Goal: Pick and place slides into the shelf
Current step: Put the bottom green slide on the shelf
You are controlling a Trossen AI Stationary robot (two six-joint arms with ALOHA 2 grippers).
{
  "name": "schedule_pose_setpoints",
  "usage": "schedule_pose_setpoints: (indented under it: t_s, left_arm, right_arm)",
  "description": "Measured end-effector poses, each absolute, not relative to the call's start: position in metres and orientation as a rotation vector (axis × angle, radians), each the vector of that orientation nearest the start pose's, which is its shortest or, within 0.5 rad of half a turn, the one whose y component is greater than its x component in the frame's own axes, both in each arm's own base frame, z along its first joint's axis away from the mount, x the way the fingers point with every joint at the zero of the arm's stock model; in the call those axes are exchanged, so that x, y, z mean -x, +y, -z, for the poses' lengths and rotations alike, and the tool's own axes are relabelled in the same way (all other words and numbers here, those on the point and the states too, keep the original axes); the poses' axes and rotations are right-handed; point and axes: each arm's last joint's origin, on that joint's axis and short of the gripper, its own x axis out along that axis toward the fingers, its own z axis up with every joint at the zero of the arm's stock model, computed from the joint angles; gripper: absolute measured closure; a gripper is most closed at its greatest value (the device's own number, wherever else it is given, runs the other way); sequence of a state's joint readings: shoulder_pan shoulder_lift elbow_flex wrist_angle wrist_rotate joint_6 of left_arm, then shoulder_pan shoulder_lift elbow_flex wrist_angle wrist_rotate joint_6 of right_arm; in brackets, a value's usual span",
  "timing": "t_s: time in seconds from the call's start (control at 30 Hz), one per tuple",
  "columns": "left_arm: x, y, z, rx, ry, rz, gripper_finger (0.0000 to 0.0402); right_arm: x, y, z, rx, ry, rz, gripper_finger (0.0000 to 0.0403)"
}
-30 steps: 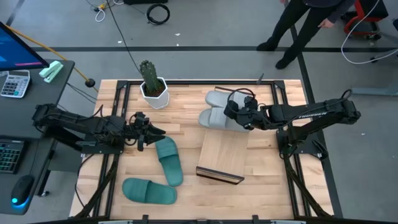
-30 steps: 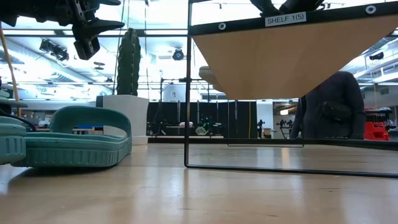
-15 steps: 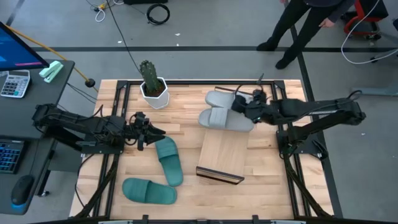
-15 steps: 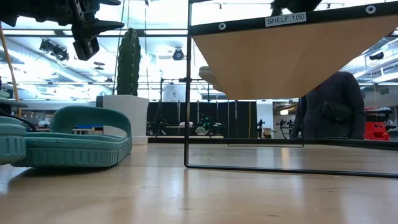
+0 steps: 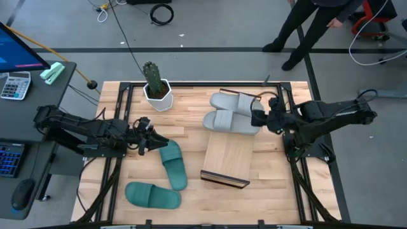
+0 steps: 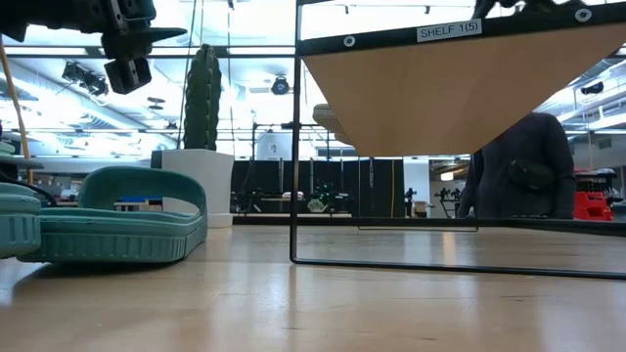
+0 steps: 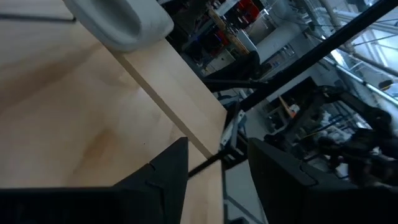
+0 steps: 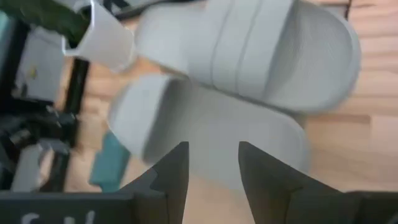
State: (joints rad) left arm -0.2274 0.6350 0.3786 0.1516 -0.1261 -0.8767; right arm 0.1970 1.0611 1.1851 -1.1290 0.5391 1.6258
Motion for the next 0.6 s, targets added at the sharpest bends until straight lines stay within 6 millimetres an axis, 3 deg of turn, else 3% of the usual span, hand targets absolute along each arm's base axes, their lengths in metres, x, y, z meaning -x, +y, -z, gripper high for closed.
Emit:
schedule_pose_setpoints:
  t_s: [0.6]
  left_arm:
    - [-0.159,-0.063,-0.230,1.003,0.332,0.130,0.0230]
  right_arm:
    - [-0.137,0.073,-0.346,-0.996,0.697,0.659,0.0257]
